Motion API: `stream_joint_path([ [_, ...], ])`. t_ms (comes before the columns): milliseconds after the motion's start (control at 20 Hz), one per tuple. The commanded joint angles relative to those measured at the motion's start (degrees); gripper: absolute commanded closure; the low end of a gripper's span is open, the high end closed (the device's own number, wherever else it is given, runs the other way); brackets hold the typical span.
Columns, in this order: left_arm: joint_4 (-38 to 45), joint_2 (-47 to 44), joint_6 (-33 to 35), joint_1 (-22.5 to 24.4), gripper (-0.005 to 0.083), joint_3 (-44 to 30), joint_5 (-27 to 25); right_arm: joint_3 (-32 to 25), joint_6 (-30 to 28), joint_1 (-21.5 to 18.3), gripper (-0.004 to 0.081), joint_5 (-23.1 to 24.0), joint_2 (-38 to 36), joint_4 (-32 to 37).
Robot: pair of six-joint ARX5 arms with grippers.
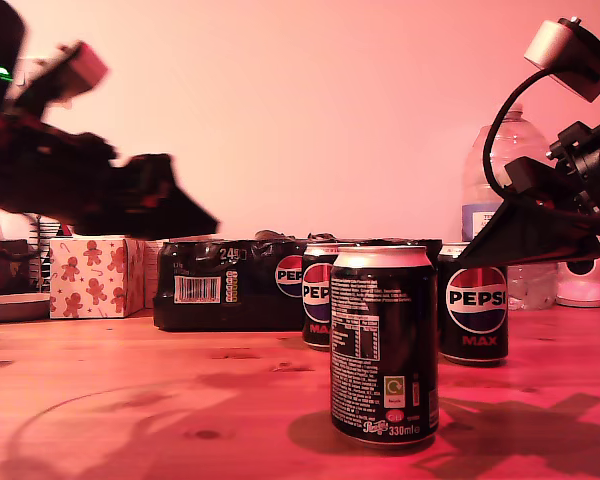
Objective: Stack up the Pepsi cans on top of each other
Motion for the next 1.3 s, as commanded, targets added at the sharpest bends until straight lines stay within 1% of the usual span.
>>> stream_joint_path([
  [0,-0.8,3.0,-0.7,-0.7,0.0051,2.1,0.5,0.3,0.0,-0.1,0.0783,-0.2,0.5,0.6],
  [50,-1.6,4.8,-0.8,-1.0,0.0044,3.5,0.8,0.3,0.0,-0.1,0.0783,-0.2,0.5,0.6],
  [150,-1.2,8.8,-1.1,-1.3,0.0044,6.0,3.6,0.3,1.4,-0.1,0.0782,-0.2,0.5,0.5],
  [200,-0.2,10.6,-1.1,-1.4,0.0044,7.0,4.4,0.3,1.7,-0.1,0.0756,0.3,0.5,1.0],
  [250,0.6,12.2,-1.0,-1.5,0.0044,7.7,5.2,0.3,1.7,-0.1,0.0690,1.7,0.5,1.5],
  [300,0.8,13.6,-1.0,-1.4,0.0044,8.6,5.6,0.3,1.7,-0.1,0.0589,3.3,0.5,2.0],
  [350,0.7,14.9,-1.0,-1.4,0.0044,9.5,5.8,0.3,2.3,-0.3,0.0442,5.5,0.5,2.6],
  [400,0.5,16.0,-1.0,-1.4,0.0044,10.3,6.2,0.3,4.1,-0.6,0.0338,8.2,0.5,3.3],
  [450,0.5,16.9,-1.0,-1.4,0.0044,10.9,6.5,0.3,5.2,-0.8,0.0264,11.4,0.5,3.5],
  [500,0.5,17.6,-1.0,-1.4,0.0044,11.4,6.5,0.3,5.3,-0.9,0.0235,13.7,0.5,3.5],
  [600,0.5,18.3,-1.0,-1.5,0.0044,12.0,7.4,0.3,5.1,-1.0,0.0198,16.2,0.5,3.5],
  [750,0.6,18.3,-1.0,-1.4,0.0044,12.1,7.9,0.3,5.1,-1.9,0.0198,16.4,2.1,4.1],
  [850,0.5,18.3,-1.0,-1.4,0.0044,12.2,8.0,0.3,5.2,-2.0,0.0198,15.6,5.6,6.2],
  [1000,0.5,18.3,-1.0,-1.5,0.0044,12.2,8.2,0.4,5.8,-2.4,0.0198,15.7,13.0,14.5],
  [1100,0.5,18.3,-1.1,-1.4,0.0044,12.2,8.4,0.6,6.5,-3.8,0.0198,15.7,17.6,19.0],
  [1250,0.3,18.3,-1.1,-1.4,0.0044,12.3,9.7,2.4,7.6,-6.3,0.0198,15.2,23.2,20.7],
])
